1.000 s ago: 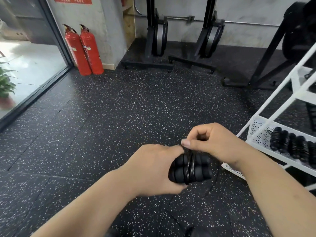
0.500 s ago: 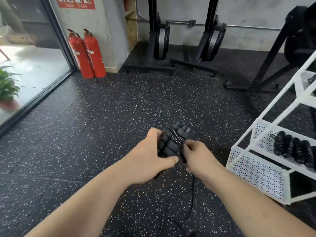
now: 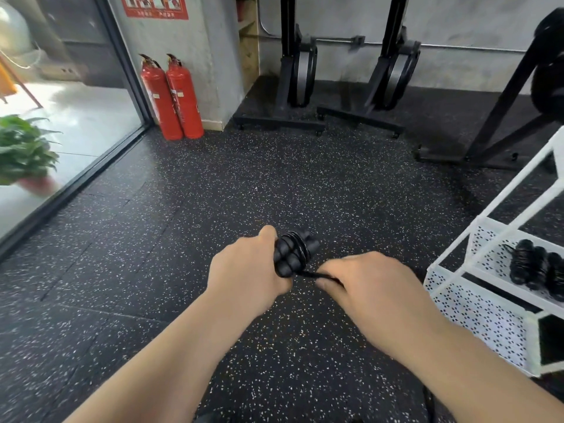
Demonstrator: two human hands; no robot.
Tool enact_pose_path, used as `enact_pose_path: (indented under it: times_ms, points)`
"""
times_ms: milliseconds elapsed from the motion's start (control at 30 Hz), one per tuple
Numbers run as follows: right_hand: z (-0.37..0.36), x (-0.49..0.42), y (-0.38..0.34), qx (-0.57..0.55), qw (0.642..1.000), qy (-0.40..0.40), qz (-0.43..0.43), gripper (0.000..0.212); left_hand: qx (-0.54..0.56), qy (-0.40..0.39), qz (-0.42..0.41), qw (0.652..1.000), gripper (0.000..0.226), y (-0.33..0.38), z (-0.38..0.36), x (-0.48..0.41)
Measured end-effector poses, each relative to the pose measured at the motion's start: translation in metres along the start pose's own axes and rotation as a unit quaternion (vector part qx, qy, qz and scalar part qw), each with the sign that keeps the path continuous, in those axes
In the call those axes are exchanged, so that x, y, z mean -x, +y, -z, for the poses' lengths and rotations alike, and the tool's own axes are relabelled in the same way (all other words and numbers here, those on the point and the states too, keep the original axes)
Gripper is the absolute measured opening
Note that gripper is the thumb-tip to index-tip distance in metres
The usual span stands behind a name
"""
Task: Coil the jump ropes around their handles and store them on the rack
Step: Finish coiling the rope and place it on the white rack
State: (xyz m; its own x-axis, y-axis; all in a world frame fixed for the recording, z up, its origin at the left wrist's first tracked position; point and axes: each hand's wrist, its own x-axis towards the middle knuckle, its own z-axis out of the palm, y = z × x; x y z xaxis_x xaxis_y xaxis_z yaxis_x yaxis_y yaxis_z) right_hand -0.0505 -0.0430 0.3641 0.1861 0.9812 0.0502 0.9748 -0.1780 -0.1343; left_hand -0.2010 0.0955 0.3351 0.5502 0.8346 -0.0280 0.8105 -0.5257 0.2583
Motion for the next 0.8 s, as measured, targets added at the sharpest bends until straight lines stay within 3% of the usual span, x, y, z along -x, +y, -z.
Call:
enact_pose_path:
  times_ms: [200, 400, 533, 667, 800]
  points:
    - [0.010, -0.008, 0.026, -0.064, 0.997, 0.039, -0.030, 0.024, -0.069, -0.040, -0.132, 0.988, 0.052, 0.015, -0.009, 0.011]
    - [0.010, -0.014, 0.057, -0.234, 0.970, -0.023, -0.064, 0.023, -0.028, -0.076, -0.285, 0.955, 0.050, 0.020, -0.007, 0.018]
    - [0.010, -0.014, 0.070, -0.335, 0.939, -0.065, -0.050, 0.027, 0.009, -0.090, -0.301, 0.949, 0.052, 0.024, -0.005, 0.021]
    - [0.011, -0.012, 0.079, -0.466, 0.879, -0.095, -0.047, 0.027, 0.123, -0.129, -0.285, 0.942, 0.056, 0.028, 0.004, 0.028]
    - [0.003, -0.013, 0.079, -0.568, 0.815, -0.092, -0.073, 0.053, 0.285, -0.134, -0.268, 0.910, 0.055, 0.035, 0.017, 0.035]
